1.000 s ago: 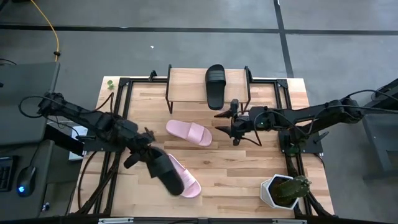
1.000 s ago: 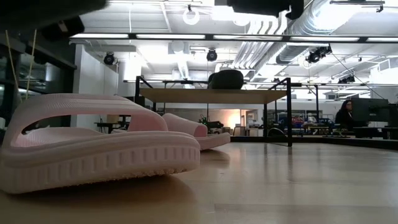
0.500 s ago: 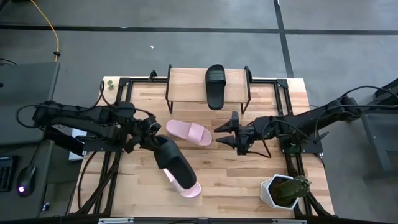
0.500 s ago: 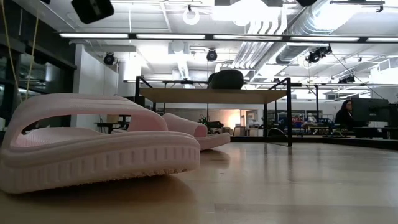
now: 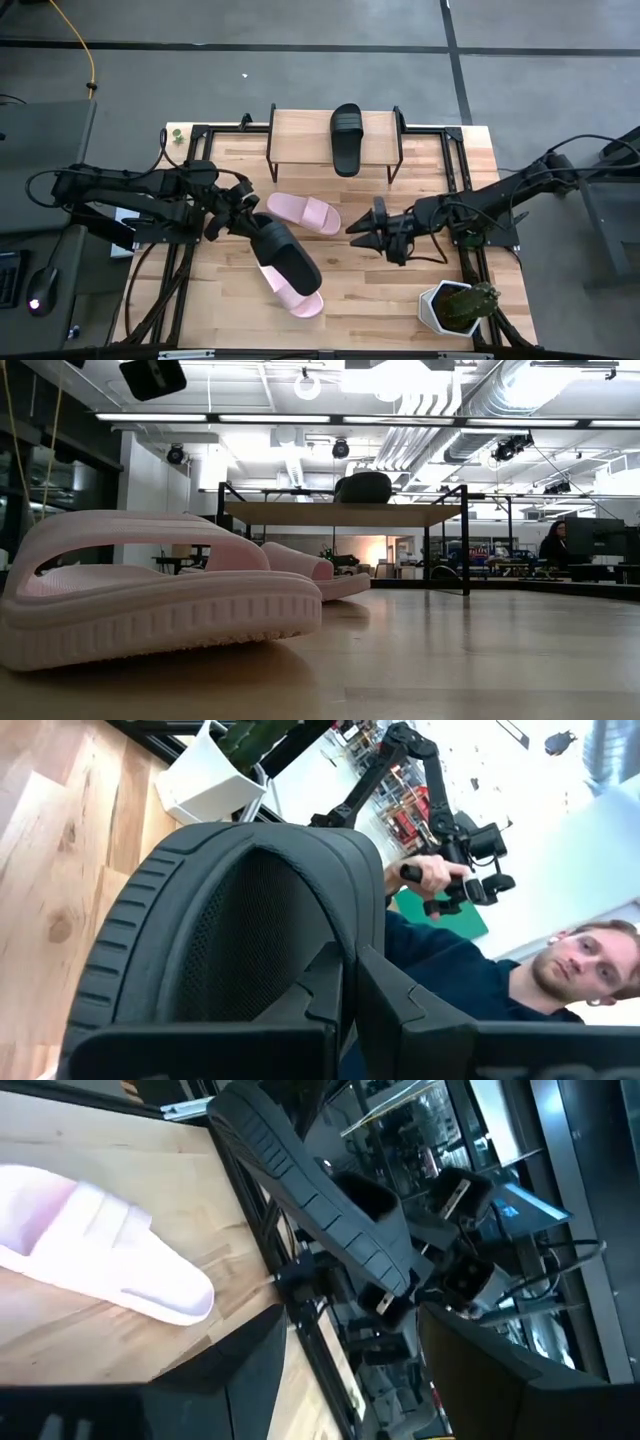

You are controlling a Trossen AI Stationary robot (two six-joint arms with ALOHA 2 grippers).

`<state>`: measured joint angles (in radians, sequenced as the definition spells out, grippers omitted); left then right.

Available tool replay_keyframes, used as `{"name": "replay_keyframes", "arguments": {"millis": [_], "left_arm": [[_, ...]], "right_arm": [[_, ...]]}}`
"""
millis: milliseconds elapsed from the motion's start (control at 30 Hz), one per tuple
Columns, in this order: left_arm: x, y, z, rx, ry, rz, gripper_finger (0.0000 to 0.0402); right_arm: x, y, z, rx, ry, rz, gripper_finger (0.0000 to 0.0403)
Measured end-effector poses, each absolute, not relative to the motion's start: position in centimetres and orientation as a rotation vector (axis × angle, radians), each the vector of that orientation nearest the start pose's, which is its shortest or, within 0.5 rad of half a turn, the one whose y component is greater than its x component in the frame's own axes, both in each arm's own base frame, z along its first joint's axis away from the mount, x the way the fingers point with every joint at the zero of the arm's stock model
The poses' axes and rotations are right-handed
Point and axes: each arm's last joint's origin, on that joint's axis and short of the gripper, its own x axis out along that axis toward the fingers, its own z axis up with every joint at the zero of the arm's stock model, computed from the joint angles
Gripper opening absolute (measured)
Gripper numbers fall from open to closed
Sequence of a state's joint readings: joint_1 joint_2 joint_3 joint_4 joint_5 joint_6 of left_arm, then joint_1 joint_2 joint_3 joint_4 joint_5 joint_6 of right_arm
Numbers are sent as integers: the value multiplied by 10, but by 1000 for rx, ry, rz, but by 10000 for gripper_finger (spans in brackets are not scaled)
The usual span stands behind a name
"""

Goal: Pick and place slides into the shelf
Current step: Put the black slipper on the shelf

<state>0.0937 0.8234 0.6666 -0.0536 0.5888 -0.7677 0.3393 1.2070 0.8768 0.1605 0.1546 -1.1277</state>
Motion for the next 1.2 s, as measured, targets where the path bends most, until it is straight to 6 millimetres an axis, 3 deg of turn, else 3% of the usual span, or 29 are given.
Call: {"name": "replay_keyframes", "arguments": {"millis": [233, 400, 700, 933, 1200], "left_arm": [[186, 1, 296, -829, 396, -387, 5], [189, 1, 293, -856, 421, -384, 5], [189, 1, 294, -888, 432, -403, 5], [190, 0, 300, -900, 390, -454, 5], [190, 3, 302, -904, 373, -457, 5]], "right_arm": [[281, 90, 297, -1223, 16, 230, 220], [298, 94, 303, -1155, 30, 225, 220], [332, 116, 293, -1204, 126, 260, 220], [336, 128, 306, -1220, 124, 259, 220], [332, 137, 306, -1248, 126, 278, 220]]}}
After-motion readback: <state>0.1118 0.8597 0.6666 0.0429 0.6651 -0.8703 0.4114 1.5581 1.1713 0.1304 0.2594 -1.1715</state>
